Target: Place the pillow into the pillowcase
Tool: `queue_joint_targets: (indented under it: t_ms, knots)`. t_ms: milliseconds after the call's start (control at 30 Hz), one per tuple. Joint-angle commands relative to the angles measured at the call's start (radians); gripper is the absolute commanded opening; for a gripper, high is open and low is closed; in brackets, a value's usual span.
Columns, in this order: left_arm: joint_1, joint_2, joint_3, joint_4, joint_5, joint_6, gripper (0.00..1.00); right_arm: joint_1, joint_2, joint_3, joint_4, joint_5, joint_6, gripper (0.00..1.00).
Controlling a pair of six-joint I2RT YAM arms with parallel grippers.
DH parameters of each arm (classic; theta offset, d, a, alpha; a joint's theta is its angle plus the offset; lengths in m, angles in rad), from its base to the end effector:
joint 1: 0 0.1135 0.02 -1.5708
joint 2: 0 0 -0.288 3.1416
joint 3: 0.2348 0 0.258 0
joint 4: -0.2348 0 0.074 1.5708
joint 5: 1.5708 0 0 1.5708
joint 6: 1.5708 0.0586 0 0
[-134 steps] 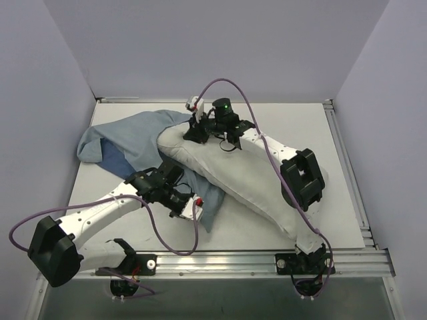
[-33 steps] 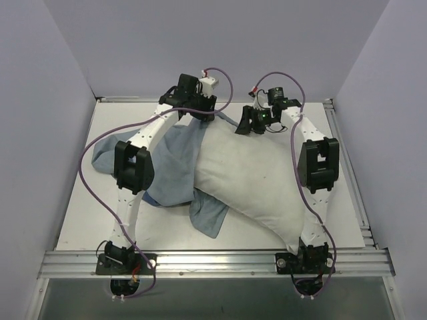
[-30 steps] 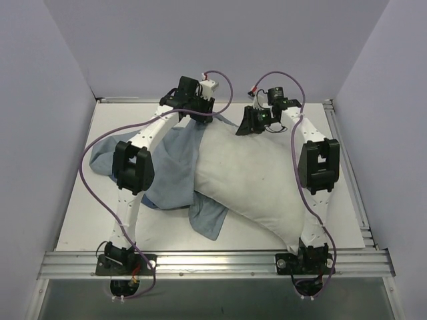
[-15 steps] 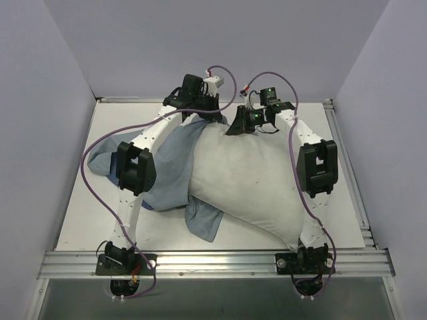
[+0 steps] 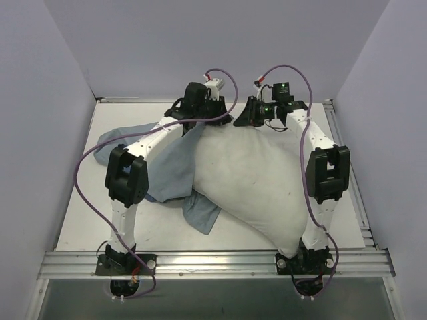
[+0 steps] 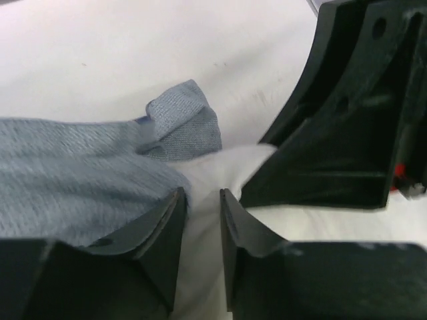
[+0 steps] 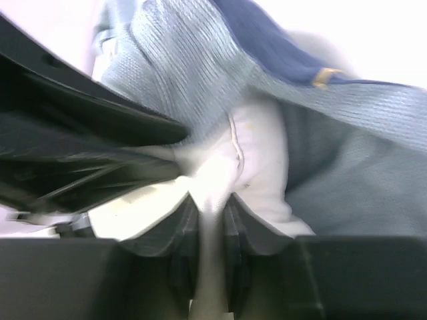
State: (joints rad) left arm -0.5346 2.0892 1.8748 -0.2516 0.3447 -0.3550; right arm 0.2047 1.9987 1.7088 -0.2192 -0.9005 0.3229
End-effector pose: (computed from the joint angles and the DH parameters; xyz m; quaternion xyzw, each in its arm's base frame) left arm 0.4511 -0.2901 0.3109 0.1648 0.8272 -0.3542 0.4038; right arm 0.4739 0.1453 0.3075 -0.1741 0.7881 0.4812 0.3422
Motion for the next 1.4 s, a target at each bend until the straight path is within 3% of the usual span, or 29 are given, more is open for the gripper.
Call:
queue_joint_targets:
  t_ms: [0, 67, 100, 200, 400, 633, 733, 800, 833, 867, 900, 967, 1000, 1100, 1233, 1367]
  knots:
    - [0.077, -0.089, 0.018, 0.063, -0.021, 0.019, 0.38, -0.037, 0.031, 0.153, 0.013, 0.077, -0.076, 0.21]
    - [0.132, -0.144, 0.018, 0.025, -0.006, 0.054, 0.50, -0.044, 0.023, 0.186, -0.040, 0.089, -0.131, 0.33]
    - [0.166, -0.170, 0.003, 0.015, 0.006, 0.091, 0.52, -0.047, 0.006, 0.164, -0.067, 0.097, -0.137, 0.49]
    - [0.176, -0.259, -0.071, -0.073, -0.026, 0.294, 0.56, -0.041, -0.093, 0.060, -0.106, 0.114, -0.156, 0.68]
    - [0.121, -0.290, -0.181, -0.100, -0.075, 0.386, 0.57, -0.033, -0.235, -0.106, -0.163, 0.207, -0.225, 0.77]
    - [0.081, -0.118, -0.013, -0.104, -0.076, 0.373, 0.57, -0.033, -0.079, -0.058, -0.207, 0.279, -0.239, 0.79]
    - [0.076, -0.029, 0.079, -0.135, -0.078, 0.364, 0.57, -0.024, -0.019, -0.038, -0.206, 0.227, -0.219, 0.75]
    - [0.073, 0.032, 0.145, -0.155, -0.108, 0.361, 0.55, -0.010, 0.000, -0.034, -0.197, 0.161, -0.206, 0.63]
    - [0.073, 0.064, 0.162, -0.172, -0.111, 0.367, 0.51, -0.005, 0.009, -0.032, -0.194, 0.147, -0.200, 0.55]
    - [0.073, 0.077, 0.178, -0.176, -0.118, 0.372, 0.48, 0.001, 0.009, -0.040, -0.187, 0.134, -0.203, 0.38]
    - [0.074, 0.086, 0.199, -0.181, -0.131, 0.376, 0.43, 0.015, 0.006, -0.049, -0.168, 0.112, -0.203, 0.29]
    - [0.077, 0.106, 0.221, -0.183, -0.127, 0.376, 0.26, 0.030, -0.018, -0.072, -0.134, 0.091, -0.212, 0.07]
    - [0.078, 0.107, 0.231, -0.183, -0.116, 0.375, 0.20, 0.047, -0.029, -0.089, -0.108, 0.081, -0.214, 0.03]
    - [0.076, 0.106, 0.265, -0.175, -0.023, 0.361, 0.00, 0.073, -0.069, -0.112, -0.062, 0.057, -0.216, 0.00]
    - [0.056, 0.059, 0.236, -0.088, 0.205, 0.228, 0.00, 0.105, -0.086, -0.100, -0.028, 0.034, -0.183, 0.00]
    - [-0.004, -0.038, 0.121, 0.107, 0.295, 0.053, 0.00, 0.102, -0.097, -0.067, 0.024, 0.008, -0.119, 0.00]
